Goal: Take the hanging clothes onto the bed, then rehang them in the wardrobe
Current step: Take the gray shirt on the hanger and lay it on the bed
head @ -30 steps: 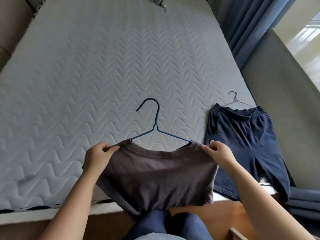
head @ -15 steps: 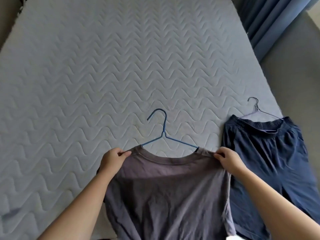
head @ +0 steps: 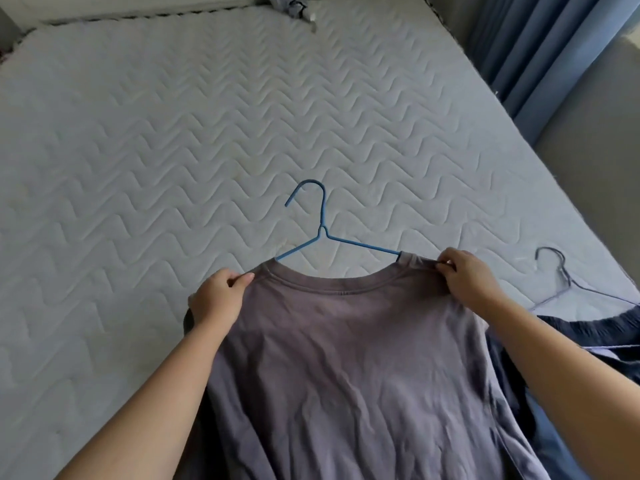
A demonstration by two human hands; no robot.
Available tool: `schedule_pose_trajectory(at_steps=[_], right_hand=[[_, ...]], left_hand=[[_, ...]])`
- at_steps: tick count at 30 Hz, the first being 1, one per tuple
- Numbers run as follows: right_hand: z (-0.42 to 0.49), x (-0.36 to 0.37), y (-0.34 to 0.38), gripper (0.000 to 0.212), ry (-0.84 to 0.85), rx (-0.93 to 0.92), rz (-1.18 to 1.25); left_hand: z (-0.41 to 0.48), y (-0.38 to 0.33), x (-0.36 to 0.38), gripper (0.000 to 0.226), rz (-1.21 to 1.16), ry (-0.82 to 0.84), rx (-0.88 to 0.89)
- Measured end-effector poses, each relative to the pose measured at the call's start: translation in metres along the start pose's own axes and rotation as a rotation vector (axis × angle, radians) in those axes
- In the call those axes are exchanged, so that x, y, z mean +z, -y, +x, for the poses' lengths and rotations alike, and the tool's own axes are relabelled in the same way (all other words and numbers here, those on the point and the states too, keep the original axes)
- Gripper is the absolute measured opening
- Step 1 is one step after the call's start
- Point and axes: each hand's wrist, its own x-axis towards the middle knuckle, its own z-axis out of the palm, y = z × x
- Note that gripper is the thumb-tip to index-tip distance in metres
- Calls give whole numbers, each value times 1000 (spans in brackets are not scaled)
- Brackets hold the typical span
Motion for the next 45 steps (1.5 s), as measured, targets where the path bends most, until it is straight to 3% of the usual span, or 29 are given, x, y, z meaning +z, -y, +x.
schedule_pose_trajectory(at_steps=[7,9,13,18,20,23,27,32,36,42,45], right_hand=[[67,85,-35,16,159,80,-29],[74,101,-48,13,139,107,38],[83,100,-60,21,89,184,184],[78,105,-50,25,84,240,133],[72,98,-44,34,93,321,252],[47,80,-36,47,67,321,194],[-31,65,-35,49,105,161,19],[-165,64,-59,49,214,182,70],[-278,69,-89,36,252,358,271],[-388,47,-121,34,327,646,336],[-408,34,-123,33,475,656,236]], left_hand=[[55,43,95,29,-41,128,-118],[57,55,111,26,-53,70,-104],[61,59,114,25,-63,39,-87],[61,59,99,21,-20,228,-78],[52,59,86,38,82,298,-23],[21,59,67,59,388,177,187],[-60,67,50,44,223,43,255],[-213,83,35,33,-174,199,-218],[-314,99,27,26,-234,296,-448],[-411,146,10,7,-309,411,-628],[-442,185,4,18,-252,492,-627]])
